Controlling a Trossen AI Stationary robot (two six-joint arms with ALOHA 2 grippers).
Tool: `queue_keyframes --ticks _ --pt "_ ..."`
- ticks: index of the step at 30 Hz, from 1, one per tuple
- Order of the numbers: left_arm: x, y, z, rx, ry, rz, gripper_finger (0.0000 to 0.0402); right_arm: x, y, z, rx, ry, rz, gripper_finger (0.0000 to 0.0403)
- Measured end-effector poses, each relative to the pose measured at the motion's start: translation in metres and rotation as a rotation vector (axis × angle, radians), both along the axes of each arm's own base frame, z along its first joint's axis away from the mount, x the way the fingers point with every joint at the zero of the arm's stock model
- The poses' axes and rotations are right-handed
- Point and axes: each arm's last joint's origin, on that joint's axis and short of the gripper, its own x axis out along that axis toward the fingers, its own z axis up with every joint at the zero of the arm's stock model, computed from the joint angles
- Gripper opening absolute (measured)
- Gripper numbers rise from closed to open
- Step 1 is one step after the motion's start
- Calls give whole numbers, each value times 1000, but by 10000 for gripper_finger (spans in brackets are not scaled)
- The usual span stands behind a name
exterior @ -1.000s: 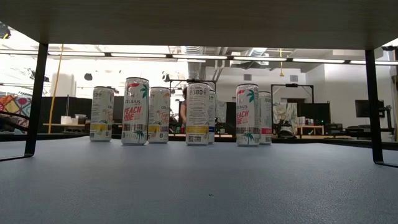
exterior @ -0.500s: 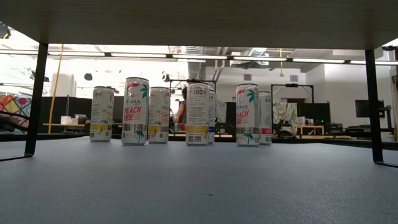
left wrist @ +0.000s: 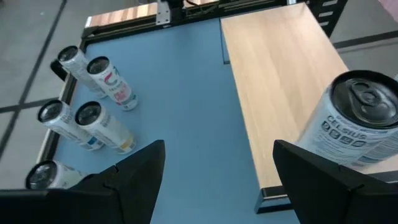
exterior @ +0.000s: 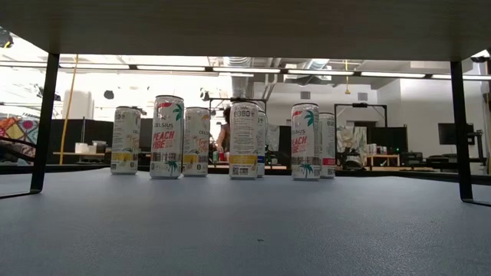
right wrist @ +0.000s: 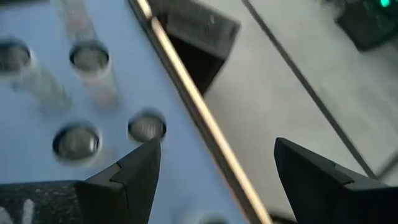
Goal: Place canned beverage on shelf
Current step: Put the white blue soda can on the shelf aligned with the other white blue soda cans
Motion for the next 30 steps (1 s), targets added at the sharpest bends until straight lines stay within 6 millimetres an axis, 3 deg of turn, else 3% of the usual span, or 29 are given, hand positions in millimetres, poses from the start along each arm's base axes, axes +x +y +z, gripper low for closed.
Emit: queue_keyframes --ticks 3,7,16,30 --pt "0 1 0 39 -9 3 286 17 -23 -15 -28 -14 22 297" --pt "0 1 0 49 -11 5 286 43 -47 -50 12 15 43 297" --pt "0 1 0 45 -4 1 286 78 -61 -120 140 169 62 297" --pt "-1 2 -2 61 16 -1 286 81 -51 -124 221 167 108 297"
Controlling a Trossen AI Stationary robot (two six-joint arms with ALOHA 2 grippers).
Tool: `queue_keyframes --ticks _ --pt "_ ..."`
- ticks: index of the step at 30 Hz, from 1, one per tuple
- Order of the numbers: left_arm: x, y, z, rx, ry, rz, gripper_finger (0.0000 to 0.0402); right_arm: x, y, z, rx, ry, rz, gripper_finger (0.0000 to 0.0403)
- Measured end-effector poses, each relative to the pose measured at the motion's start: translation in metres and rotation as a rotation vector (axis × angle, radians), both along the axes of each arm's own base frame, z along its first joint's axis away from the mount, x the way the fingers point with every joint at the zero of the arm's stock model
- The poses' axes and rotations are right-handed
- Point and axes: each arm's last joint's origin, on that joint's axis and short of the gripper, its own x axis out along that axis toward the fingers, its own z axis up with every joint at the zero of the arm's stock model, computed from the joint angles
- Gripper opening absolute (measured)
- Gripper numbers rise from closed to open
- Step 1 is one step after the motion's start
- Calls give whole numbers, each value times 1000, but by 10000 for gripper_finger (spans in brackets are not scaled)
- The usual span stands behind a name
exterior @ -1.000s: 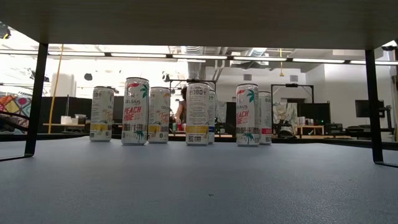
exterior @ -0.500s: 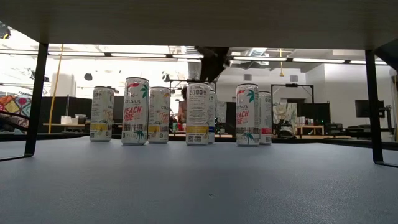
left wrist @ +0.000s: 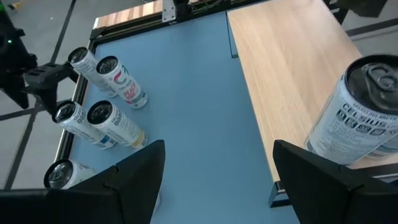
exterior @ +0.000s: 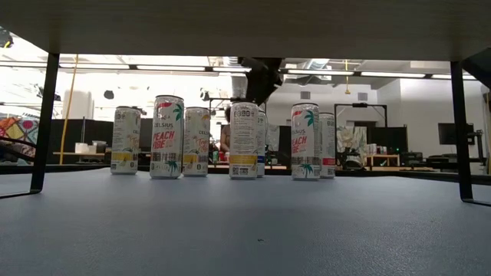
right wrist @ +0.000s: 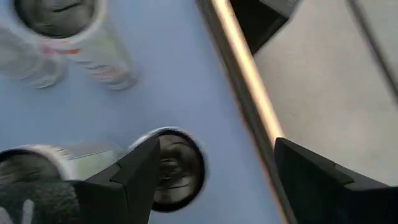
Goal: Place canned beverage on shelf
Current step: Put the white blue soda can on the shelf aligned with the other white blue soda cans
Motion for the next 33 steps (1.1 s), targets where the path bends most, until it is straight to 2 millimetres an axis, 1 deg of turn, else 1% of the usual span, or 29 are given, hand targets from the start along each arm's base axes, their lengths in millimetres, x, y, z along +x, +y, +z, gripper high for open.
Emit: queue_keyframes --ticks 6,8,15,19,31,33 --pt "0 0 -1 3 6 1 286 2 1 1 5 -17 39 298" --pt "0 0 -1 3 6 1 286 1 2 0 14 -1 39 304" --pt "0 0 -1 5 6 0 286 -1 6 -2 33 37 48 360" --pt "0 0 -1 12 6 -5 286 -1 7 -3 41 35 34 380" --pt "0 0 -1 12 6 -5 286 -2 7 -3 48 45 23 384" --pt "0 0 -1 12 6 -4 286 3 6 -10 48 52 24 384"
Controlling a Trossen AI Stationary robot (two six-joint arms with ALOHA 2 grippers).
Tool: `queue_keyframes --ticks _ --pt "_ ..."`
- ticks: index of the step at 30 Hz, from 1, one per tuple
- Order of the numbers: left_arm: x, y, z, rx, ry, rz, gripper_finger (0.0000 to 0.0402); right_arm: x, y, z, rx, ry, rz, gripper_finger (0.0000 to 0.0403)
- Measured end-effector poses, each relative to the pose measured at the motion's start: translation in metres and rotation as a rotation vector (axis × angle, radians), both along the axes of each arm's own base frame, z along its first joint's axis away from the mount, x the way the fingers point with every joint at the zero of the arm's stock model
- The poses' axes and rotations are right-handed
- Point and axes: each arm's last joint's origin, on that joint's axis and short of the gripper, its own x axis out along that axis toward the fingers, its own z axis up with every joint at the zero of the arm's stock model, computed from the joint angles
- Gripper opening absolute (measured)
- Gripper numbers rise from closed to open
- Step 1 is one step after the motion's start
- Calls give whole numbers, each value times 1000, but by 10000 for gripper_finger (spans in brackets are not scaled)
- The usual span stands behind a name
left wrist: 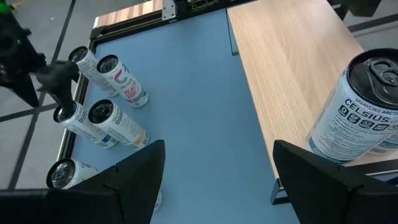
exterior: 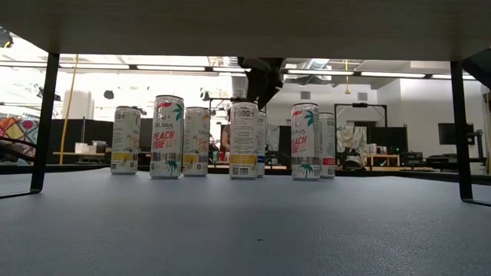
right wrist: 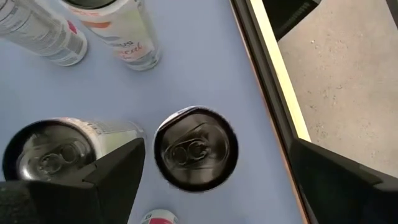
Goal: Place canned beverage on shelf
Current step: Put the white blue soda can on the shelf aligned with the other white blue soda cans
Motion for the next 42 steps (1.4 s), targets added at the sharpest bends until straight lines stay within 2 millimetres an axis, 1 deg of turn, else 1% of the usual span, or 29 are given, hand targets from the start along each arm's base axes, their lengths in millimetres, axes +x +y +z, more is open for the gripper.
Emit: queue_keyframes --ticks 3,6,12,15,19,26,30,31,32,39,42 --pt "0 0 0 0 0 0 286 2 -2 -11 4 51 -11 384" --pt "0 0 0 -1 1 0 286 8 -3 -22 -20 82 -21 384" --pt "0 0 0 -1 0 0 286 8 -3 -23 -34 84 -24 382" --pt "0 0 0 -1 0 0 286 7 -4 -22 -51 98 -35 365" --pt "0 0 0 -1 0 0 286 6 -3 -22 -58 109 -38 314" --pt "0 0 0 -6 0 3 286 9 2 -21 -75 115 -24 189" --pt "0 0 0 -6 0 4 286 9 2 -21 -88 118 -30 177" --pt "0 0 0 -7 0 4 286 10 3 -20 -93 116 -27 151" --pt "0 0 0 -7 0 4 286 10 3 -20 -94 117 -25 138" --pt "0 0 0 -7 0 4 286 10 9 -16 -104 118 -2 84" --pt "0 0 0 -7 0 4 286 9 9 -15 -102 124 -2 72"
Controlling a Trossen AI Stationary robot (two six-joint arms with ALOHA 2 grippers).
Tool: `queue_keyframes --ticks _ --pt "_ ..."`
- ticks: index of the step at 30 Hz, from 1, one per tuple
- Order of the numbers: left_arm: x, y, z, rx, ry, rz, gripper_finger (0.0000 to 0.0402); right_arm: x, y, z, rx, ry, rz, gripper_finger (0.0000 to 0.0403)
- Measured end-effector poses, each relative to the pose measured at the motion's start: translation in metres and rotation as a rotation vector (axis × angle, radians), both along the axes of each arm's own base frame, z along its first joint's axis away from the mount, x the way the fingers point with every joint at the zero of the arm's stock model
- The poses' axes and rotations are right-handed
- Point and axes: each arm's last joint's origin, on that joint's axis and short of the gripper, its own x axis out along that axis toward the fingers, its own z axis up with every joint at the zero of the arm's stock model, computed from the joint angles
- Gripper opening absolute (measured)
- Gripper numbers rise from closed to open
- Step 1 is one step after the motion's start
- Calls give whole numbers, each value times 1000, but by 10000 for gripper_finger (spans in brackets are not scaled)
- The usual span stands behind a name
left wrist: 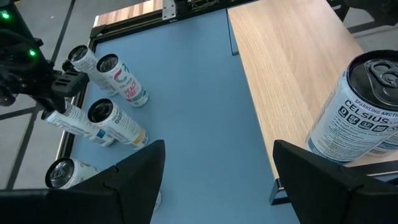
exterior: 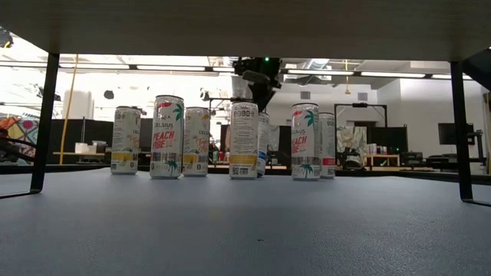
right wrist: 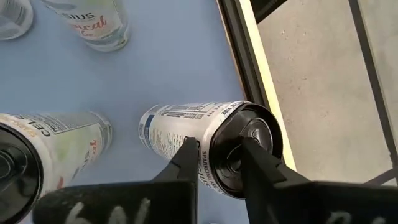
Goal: Place canned beverage on shelf
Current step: Put the white blue soda can on the shelf aligned with the other white blue soda cans
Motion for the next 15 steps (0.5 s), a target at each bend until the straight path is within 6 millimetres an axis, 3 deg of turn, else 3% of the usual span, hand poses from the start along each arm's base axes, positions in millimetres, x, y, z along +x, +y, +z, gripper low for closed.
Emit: queue_keyframes --ticks 10,15 --pt "0 0 0 0 0 0 286 6 16 1 2 3 36 47" --pt "0 0 0 1 1 0 286 11 31 3 -1 11 69 13"
